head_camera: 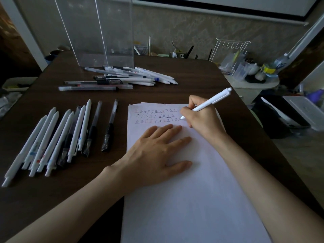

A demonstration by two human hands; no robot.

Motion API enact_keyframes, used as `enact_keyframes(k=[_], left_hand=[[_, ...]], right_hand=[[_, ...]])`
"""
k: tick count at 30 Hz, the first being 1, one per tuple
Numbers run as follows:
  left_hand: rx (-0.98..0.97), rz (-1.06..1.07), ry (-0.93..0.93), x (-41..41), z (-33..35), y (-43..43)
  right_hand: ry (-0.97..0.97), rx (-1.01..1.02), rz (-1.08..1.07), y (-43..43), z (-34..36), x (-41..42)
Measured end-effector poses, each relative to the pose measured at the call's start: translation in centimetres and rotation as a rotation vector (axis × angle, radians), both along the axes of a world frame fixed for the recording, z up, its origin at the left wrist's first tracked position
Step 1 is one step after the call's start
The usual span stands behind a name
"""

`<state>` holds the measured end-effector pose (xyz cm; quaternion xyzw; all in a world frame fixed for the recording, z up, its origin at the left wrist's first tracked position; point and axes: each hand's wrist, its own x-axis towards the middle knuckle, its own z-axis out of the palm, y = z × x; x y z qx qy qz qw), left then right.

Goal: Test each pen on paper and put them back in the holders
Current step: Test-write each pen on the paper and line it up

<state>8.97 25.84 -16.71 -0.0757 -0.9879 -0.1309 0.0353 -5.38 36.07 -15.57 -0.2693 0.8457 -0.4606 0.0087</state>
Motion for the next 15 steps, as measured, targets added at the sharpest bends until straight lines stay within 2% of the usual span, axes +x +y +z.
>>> enact_keyframes(k=[4,15], left_hand=[[0.004,0.004,0.008,-0.02,-0.14,-0.07],[0.014,-0.003,0.016,0.06,-0.06,-0.03]], right_hand=[[0.033,0.021,-0.023,-0.07,-0.03,-0.08],[-0.043,-0.001,0.056,0.13,0.29,0.27]])
